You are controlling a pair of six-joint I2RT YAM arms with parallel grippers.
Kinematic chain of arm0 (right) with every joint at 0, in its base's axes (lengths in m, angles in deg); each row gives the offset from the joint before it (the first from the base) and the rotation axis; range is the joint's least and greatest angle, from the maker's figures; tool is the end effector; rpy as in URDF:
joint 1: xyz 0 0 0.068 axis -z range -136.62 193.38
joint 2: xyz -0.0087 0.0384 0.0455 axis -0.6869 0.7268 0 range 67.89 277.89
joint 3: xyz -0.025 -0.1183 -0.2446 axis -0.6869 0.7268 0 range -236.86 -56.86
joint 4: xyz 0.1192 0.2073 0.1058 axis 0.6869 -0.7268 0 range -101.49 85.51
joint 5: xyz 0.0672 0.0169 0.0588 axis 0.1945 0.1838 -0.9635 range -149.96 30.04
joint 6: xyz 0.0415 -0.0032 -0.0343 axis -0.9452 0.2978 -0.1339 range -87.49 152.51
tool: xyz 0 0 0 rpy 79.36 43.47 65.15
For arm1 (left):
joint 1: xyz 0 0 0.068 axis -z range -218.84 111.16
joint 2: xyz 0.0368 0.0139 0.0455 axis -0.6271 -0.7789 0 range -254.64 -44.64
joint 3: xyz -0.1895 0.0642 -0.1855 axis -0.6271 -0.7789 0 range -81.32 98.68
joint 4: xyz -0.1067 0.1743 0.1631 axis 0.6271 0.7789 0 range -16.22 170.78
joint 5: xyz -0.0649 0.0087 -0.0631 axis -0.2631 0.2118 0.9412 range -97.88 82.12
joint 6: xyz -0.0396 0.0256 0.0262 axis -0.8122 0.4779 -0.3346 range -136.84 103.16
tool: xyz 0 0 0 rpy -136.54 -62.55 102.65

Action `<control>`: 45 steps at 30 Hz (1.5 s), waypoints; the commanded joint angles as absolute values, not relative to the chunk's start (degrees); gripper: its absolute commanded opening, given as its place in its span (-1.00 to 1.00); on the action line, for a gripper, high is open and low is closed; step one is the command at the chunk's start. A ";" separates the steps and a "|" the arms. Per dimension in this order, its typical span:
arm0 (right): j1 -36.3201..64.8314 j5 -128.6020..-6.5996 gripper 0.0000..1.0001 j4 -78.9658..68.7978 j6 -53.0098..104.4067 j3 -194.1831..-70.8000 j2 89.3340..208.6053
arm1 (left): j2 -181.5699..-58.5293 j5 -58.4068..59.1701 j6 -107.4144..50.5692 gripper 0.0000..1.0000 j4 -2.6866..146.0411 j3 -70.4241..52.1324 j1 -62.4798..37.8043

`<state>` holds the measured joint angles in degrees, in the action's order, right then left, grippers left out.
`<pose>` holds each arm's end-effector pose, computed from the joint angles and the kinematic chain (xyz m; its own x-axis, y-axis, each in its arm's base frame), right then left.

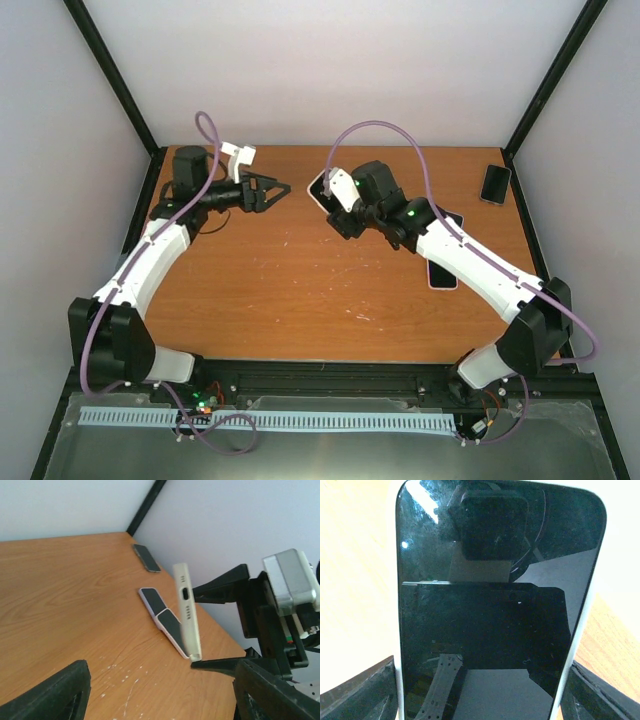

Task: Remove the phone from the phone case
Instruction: Pick up the phone at the center of the board.

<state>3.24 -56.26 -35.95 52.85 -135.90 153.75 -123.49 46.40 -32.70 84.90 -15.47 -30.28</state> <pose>0.2594 0.2157 0.3395 -0.2339 -0.6510 -0.7222 -0.7316 0.6071 -0.3102 0.2999 -0.0744 0.3371 -0.6126 -0.0691 -0.7874 0.6781 0.4659 -0.5685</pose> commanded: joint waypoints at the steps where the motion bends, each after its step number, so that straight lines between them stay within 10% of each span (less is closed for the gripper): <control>1: 3.48 -55.35 0.26 -33.59 50.62 -138.00 150.70 | -123.96 45.02 -39.26 0.54 76.54 -11.99 -26.40; 19: 3.48 -55.82 0.26 -33.88 48.54 -141.99 152.76 | -130.27 44.21 -48.40 0.09 71.72 -10.50 -20.85; 45: 3.30 -63.02 0.16 -44.11 82.74 -127.11 142.18 | -137.11 51.66 -12.00 0.46 115.16 4.62 -20.78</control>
<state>3.24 -61.63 -42.81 73.99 -128.65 145.69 -135.56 49.51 -22.65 103.89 0.66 -21.41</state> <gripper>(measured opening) 0.790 0.717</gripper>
